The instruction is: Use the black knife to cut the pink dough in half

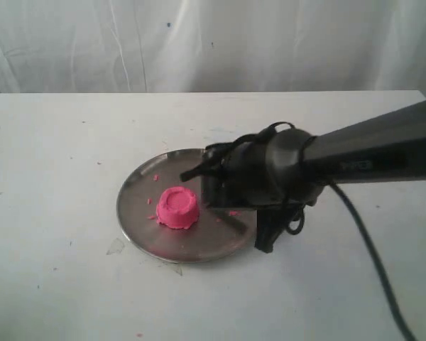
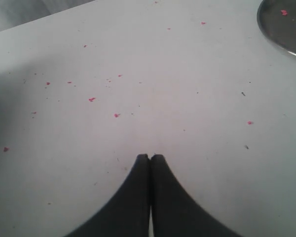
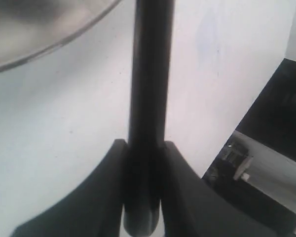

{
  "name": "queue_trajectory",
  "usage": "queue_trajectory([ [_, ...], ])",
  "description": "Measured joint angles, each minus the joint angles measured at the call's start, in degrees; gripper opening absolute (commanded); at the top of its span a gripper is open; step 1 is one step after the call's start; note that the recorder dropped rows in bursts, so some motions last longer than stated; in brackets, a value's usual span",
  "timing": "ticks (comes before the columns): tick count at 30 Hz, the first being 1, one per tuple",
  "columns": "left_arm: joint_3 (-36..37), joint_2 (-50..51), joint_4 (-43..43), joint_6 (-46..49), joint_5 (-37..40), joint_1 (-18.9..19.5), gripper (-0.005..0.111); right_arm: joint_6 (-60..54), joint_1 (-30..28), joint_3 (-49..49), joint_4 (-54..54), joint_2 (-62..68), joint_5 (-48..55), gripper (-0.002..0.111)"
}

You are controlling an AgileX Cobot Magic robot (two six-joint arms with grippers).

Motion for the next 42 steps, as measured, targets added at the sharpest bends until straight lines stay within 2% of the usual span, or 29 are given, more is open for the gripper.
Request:
queue_trajectory([
  [3,0.0,0.0,0.0,0.0,0.0,0.0,0.000,-6.5,-3.5,0.0,9.5,-4.5,-4.2,0.000],
  [7,0.0,0.0,0.0,0.0,0.0,0.0,0.000,-18.8,-10.8,0.0,29.2,-10.4,-10.4,0.000],
  [10,0.0,0.0,-0.2,-0.2,-0.9,0.0,0.000,-30.0,-16.0,0.0,44.6,-13.9,-11.1,0.000],
  [13,0.0,0.0,-6.9,-6.6,-7.4,0.0,0.000,-40.4,-20.2,0.0,59.6,-15.5,-9.0,0.000],
  [16,0.0,0.0,-13.9,-14.9,-14.5,0.0,0.000,-46.4,-22.4,0.0,67.8,-16.0,-7.3,0.000],
  [20,0.0,0.0,-16.3,-19.5,-22.3,0.0,0.000,-48.6,-22.9,0.0,70.8,-16.0,-7.2,0.000],
  [26,0.0,0.0,-16.9,-20.8,-30.3,0.0,0.000,-49.1,-22.9,0.0,71.8,-16.0,-8.3,0.000],
  [33,-0.7,1.1,-17.4,-23.5,-50.1,0.0,0.000,-49.1,-22.9,0.0,73.0,-16.0,-9.0,0.000],
  [38,-9.4,12.4,-13.4,-19.8,-49.1,0.0,0.000,-50.3,-22.9,0.0,75.9,-16.0,-9.2,0.000],
  [41,-15.8,23.1,-4.2,-19.6,-48.3,0.0,0.000,-50.4,-22.9,0.0,76.6,-16.0,-8.9,0.000],
  [42,-17.7,28.2,1.3,-20.9,-48.1,0.0,0.000,-50.6,-22.9,0.0,76.6,-16.0,-8.8,0.000],
])
